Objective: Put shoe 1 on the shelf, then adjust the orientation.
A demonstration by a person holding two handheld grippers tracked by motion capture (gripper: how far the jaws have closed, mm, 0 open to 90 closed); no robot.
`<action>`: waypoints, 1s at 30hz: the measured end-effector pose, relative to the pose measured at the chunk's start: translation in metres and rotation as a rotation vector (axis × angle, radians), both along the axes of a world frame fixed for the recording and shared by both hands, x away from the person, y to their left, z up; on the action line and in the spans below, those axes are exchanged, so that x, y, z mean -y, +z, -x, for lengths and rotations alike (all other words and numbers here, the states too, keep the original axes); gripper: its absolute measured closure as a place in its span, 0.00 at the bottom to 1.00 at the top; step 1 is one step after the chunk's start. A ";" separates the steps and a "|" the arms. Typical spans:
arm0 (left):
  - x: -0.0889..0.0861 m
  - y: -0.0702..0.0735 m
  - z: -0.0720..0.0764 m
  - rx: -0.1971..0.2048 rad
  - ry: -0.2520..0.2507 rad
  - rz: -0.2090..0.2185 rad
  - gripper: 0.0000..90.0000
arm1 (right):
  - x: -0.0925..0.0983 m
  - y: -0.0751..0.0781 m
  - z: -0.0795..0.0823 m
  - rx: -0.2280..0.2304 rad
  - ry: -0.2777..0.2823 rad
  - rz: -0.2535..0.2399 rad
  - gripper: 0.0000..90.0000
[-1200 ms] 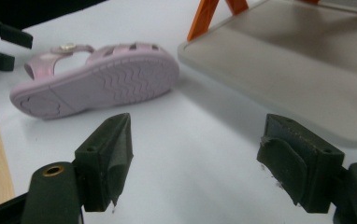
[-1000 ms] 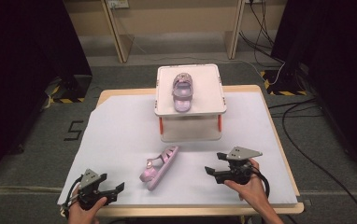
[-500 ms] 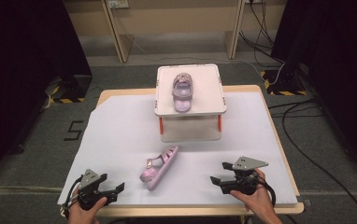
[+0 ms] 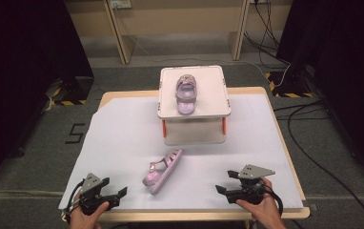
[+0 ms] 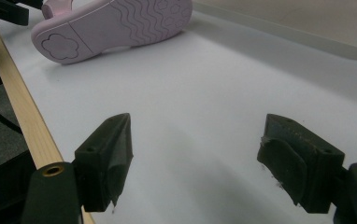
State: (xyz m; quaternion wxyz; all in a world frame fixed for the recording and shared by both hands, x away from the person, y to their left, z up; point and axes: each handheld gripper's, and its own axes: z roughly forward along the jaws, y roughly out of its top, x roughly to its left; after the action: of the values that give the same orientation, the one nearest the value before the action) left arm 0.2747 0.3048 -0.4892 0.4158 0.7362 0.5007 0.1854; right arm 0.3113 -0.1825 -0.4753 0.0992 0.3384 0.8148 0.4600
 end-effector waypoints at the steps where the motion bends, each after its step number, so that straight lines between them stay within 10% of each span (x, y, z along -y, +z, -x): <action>1: 0.000 0.000 0.000 0.000 0.000 -0.001 0.17 | 0.000 0.000 0.000 0.003 0.001 0.002 0.29; 12: 0.000 0.000 0.001 -0.003 0.003 -0.004 0.17 | -0.019 -0.001 0.000 -0.002 0.043 -0.005 0.29; 30: 0.000 0.000 0.002 0.003 -0.002 -0.007 0.17 | -0.123 0.018 -0.011 0.055 0.231 -0.040 0.31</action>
State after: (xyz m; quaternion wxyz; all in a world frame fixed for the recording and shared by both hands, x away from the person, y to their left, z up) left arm 0.2731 0.3050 -0.4888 0.4142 0.7379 0.4986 0.1876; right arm 0.3226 -0.0600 -0.4572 0.0612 0.2314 0.8359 0.4939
